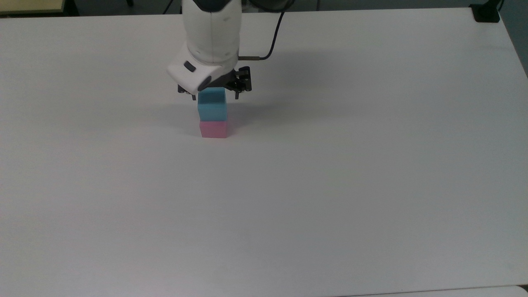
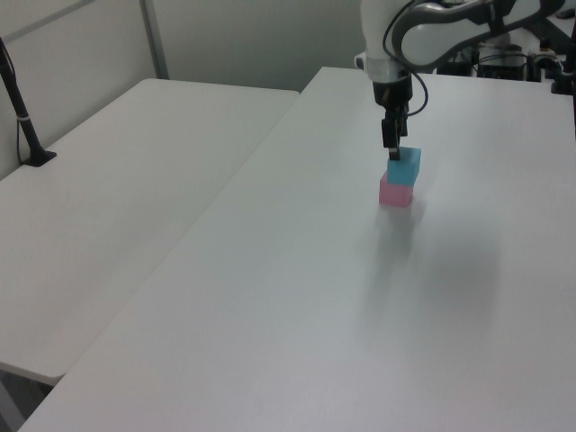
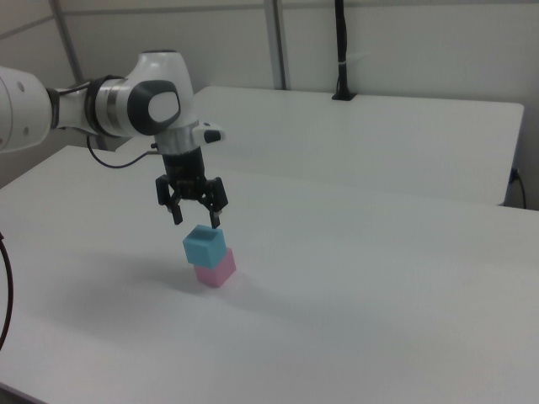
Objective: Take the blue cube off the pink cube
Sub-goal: 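Close the gripper on the blue cube, then lift the blue cube off the pink cube and carry it aside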
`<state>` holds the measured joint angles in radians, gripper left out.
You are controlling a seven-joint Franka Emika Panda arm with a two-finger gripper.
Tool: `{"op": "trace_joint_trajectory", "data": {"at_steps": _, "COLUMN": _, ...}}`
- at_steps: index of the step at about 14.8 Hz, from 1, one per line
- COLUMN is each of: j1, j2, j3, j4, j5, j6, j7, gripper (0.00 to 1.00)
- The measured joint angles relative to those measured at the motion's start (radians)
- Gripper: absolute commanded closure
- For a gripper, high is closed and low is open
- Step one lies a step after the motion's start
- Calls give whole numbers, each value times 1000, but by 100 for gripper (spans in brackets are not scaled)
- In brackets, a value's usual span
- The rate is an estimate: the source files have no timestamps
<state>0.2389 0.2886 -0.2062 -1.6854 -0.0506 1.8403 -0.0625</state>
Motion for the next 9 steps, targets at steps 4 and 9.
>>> {"op": "trace_joint_trajectory", "data": {"at_steps": 4, "j1": 1, "j2": 22, "j3": -1, "j4": -31, "j5": -38, "j6": 0, "j7": 0, "gripper": 7}}
{"op": "trace_joint_trajectory", "data": {"at_steps": 9, "j1": 1, "j2": 24, "j3": -1, "j4": -59, "j5": -58, "j6": 0, "j7": 0, "gripper": 48}}
